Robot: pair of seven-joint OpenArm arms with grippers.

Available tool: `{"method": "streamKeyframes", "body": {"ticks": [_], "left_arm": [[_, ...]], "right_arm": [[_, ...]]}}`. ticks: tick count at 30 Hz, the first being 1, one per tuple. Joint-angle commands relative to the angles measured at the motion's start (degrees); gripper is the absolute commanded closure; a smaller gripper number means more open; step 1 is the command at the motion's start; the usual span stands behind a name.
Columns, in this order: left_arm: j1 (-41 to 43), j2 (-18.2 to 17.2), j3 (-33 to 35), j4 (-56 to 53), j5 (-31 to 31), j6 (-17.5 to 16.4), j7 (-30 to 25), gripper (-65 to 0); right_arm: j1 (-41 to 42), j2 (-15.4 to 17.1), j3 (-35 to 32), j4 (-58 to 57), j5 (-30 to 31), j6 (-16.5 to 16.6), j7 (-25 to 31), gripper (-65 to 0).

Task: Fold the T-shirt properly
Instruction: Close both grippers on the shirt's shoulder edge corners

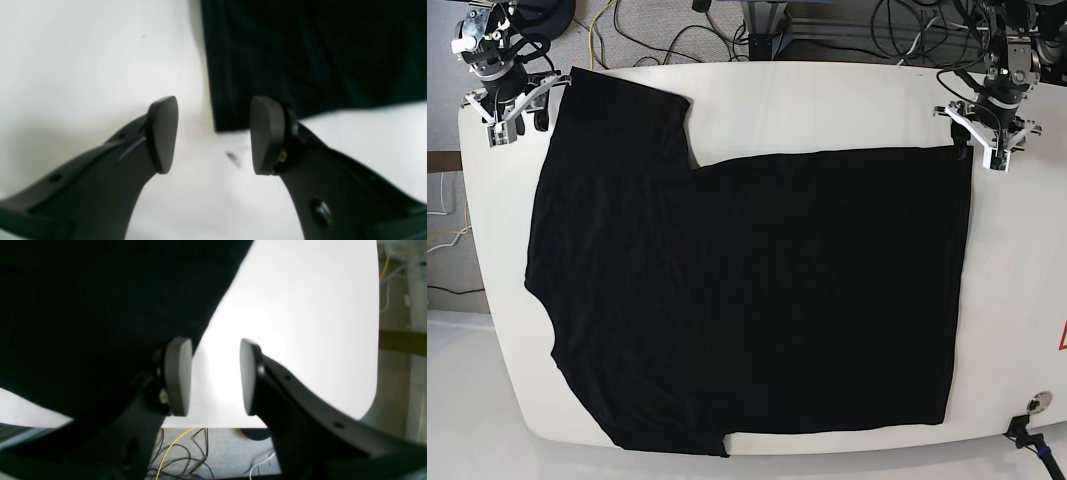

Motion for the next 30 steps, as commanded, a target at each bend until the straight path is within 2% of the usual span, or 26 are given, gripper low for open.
{"method": "streamKeyframes", "body": {"ticks": [1, 5, 16, 24, 25, 30], "left_arm": [[-1.1, -0.6, -0.5, -1.0, -1.3, -2.0, -0.5, -32.1], [-3.0, -0.7, -0.6, -4.4, -2.7, -4.0, -0.2, -31.8], [-4.0, -0.4, -0.3, -8.4, -1.5, -3.9, 0.7, -31.0], [-3.8, 0.0, 0.2, -9.2, -2.0, -6.4, 1.5, -29.7], [-4.5, -0.6, -0.1, -8.8, -4.0, -6.1, -2.3, -31.0], [-4.6, -0.5, -0.1, -9.8, -6.3, -7.1, -0.3, -30.0]], "right_arm": [[0.3, 0.9, 0.4, 0.4, 0.3, 0.4, 1.4, -23.4], [0.7, 0.8, 0.6, -0.6, 0.1, 0.4, 1.2, -23.5], [1.5, 0.8, 0.6, -2.4, 0.1, 0.6, 0.4, -23.5], [1.4, 0.9, 0.6, -1.7, 0.3, 0.7, -0.1, -23.4], [1.7, 0.6, 0.2, -1.9, 0.2, 0.8, -0.5, -23.5], [1.8, 0.7, 0.1, -1.9, 0.2, 0.7, -0.6, -23.3]]}}
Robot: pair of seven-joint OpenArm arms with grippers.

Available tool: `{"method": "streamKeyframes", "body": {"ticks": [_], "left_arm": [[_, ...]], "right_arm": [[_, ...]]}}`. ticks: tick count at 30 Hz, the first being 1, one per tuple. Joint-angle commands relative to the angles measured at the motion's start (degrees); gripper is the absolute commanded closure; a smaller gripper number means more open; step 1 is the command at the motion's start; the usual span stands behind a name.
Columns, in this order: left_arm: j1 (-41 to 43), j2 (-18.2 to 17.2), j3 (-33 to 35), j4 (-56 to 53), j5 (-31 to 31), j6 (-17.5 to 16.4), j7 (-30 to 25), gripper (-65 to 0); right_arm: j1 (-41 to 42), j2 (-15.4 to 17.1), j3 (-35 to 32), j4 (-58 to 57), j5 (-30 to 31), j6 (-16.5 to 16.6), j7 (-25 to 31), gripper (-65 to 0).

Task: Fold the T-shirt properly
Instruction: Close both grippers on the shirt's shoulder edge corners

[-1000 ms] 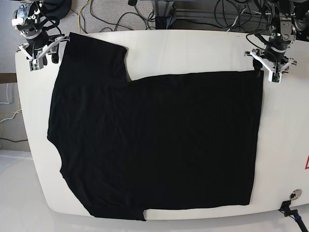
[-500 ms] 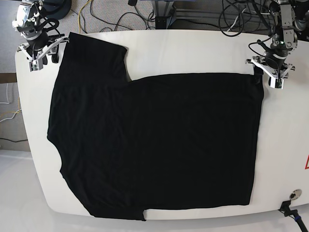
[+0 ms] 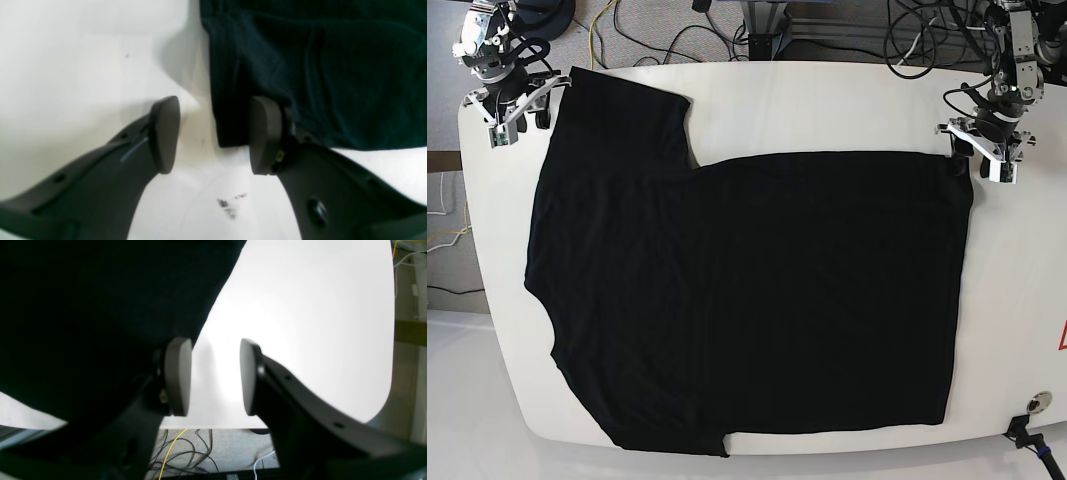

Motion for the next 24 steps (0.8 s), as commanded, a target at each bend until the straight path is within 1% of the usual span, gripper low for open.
{"method": "streamKeyframes", "body": {"ticks": [1, 5, 10, 13, 15, 16, 19, 24], "left_arm": [[0.6, -0.3, 0.1, -0.3, 0.4, -0.5, 4.3, -29.7], [0.7, -0.2, 0.1, 0.0, -1.5, -0.7, 5.0, -27.9], [0.9, -0.1, 0.2, 0.0, -0.3, -0.7, 4.7, -19.4], [1.0, -0.2, 0.1, -0.1, 0.3, -0.9, 4.5, -11.8], [1.1, -0.2, 0.1, 0.0, 0.5, -1.3, 4.4, -3.2], [1.0, -0.1, 0.2, 0.0, 0.5, -1.3, 4.3, 0.0], [1.0, 0.0, 0.3, 0.1, 1.0, -2.2, 5.7, 0.0], [1.1, -0.5, 0.4, 0.9, 1.1, -2.0, 7.0, 0.0]], "right_arm": [[0.0, 0.8, 0.2, 1.0, 0.2, 0.1, 0.9, -23.4], [0.0, 0.8, 0.3, 1.0, 0.4, 0.0, 0.9, -23.5], [0.1, 0.7, 0.1, 0.9, 0.3, 0.1, 0.9, -23.7], [0.0, 0.7, 0.0, 0.8, 0.2, 0.1, 1.0, -23.7], [-0.1, 0.8, 0.1, 1.0, 0.2, 0.0, 1.1, -23.6], [0.0, 0.9, 0.1, 0.8, 0.4, 0.2, 1.1, -23.7], [-0.3, 0.9, 0.2, 0.8, 0.2, 0.1, 1.2, -23.7], [0.2, 1.1, -0.3, 0.0, -0.1, 0.7, 1.4, -23.6]]}}
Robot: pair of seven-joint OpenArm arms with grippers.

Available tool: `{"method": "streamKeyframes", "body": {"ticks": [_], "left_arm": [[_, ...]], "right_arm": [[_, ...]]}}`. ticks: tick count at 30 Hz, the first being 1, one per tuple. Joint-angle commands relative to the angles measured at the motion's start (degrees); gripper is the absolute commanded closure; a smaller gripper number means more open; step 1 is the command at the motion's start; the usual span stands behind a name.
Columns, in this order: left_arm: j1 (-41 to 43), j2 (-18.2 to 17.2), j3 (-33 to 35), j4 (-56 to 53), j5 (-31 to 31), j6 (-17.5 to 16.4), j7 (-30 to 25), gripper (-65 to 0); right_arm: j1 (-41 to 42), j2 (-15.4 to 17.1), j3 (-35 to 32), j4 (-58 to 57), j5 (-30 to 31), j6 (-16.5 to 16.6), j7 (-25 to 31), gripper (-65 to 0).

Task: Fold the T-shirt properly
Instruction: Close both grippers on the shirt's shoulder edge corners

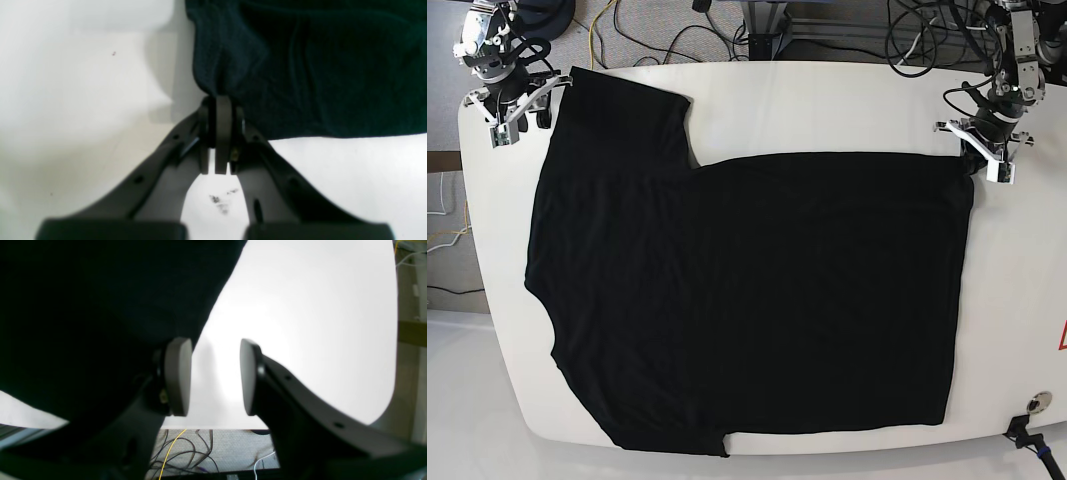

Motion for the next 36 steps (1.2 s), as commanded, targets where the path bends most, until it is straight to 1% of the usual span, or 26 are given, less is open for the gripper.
{"method": "streamKeyframes", "body": {"ticks": [1, 9, 13, 20, 30, 36], "left_arm": [[0.1, -0.8, -0.3, 0.3, 0.2, -0.2, 1.2, 0.0], [0.2, -0.9, -0.4, 0.2, 0.0, -0.4, 0.8, 0.0], [0.2, -0.9, -0.4, 0.3, -0.2, -0.3, 0.7, 0.0], [0.5, -0.9, -0.4, 0.4, -0.1, -0.4, 0.7, 0.0], [0.8, -1.0, -0.5, 0.5, -0.1, -0.4, 1.1, 0.0], [1.1, -0.8, -0.6, 0.6, -0.8, -0.3, 0.8, 0.0]], "right_arm": [[0.1, 0.8, 0.4, 1.2, 0.0, 0.0, 0.7, -23.5], [0.8, 0.9, 0.5, -1.9, -0.1, 0.4, 0.6, -23.5], [1.1, 0.9, -0.8, -3.4, -0.1, 0.5, 0.0, -23.5], [1.3, 1.0, -4.4, -3.2, -1.5, 0.5, 0.0, -23.5], [2.1, 0.8, -5.2, -3.1, -3.6, 0.8, 0.2, -23.3], [3.7, -0.4, -5.0, -4.3, -2.5, 0.7, -0.4, -23.8]]}}
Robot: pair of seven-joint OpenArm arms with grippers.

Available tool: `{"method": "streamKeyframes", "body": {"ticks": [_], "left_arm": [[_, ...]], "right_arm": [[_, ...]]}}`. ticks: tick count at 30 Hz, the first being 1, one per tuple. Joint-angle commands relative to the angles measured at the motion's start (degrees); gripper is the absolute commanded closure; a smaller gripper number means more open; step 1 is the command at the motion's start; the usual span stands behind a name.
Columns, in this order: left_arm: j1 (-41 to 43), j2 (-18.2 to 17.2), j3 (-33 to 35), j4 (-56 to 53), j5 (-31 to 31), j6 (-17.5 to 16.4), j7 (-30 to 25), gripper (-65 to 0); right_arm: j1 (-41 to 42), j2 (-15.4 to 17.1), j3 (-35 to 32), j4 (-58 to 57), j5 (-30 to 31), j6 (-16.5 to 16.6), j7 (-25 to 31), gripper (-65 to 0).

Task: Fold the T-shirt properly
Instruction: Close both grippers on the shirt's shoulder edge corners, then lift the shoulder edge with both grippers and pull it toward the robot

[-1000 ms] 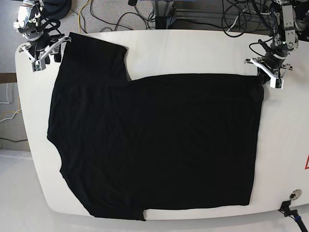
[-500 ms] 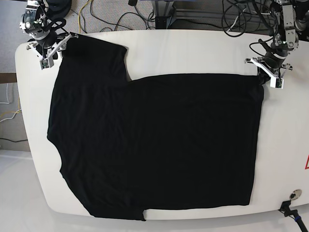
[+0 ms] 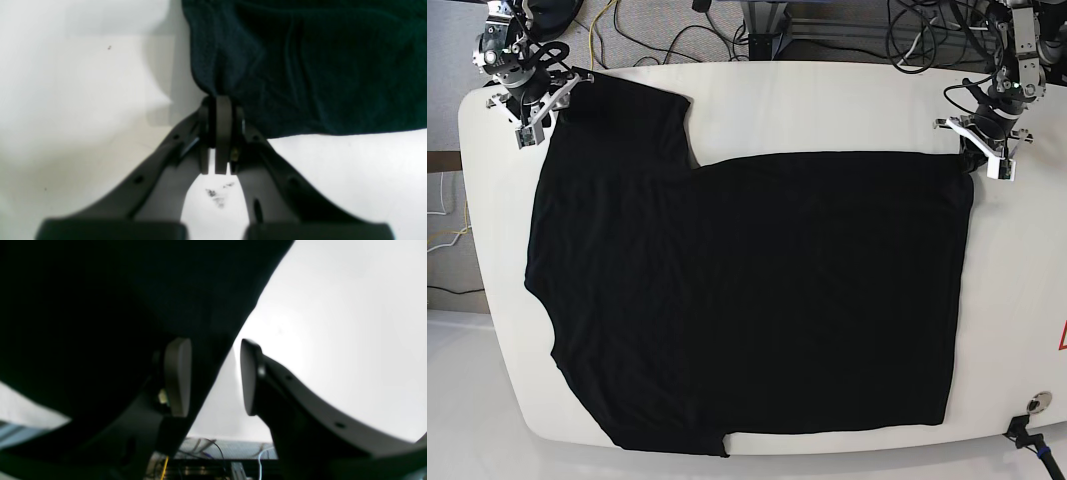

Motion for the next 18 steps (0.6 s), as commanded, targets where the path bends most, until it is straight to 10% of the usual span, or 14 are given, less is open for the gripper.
{"method": "streamKeyframes", "body": {"ticks": [1, 18], "left_arm": [[0.3, -0.7, -0.2, 0.3, 0.7, 0.0, 2.1, 0.0], [0.6, -0.7, -0.3, 0.5, 0.5, 0.0, 2.1, 0.0]], "right_arm": [[0.5, 0.4, 0.4, -0.3, 0.7, -0.1, 1.0, -23.8], [3.4, 1.4, -0.4, -7.6, 0.2, 3.0, 0.6, -22.8]]}}
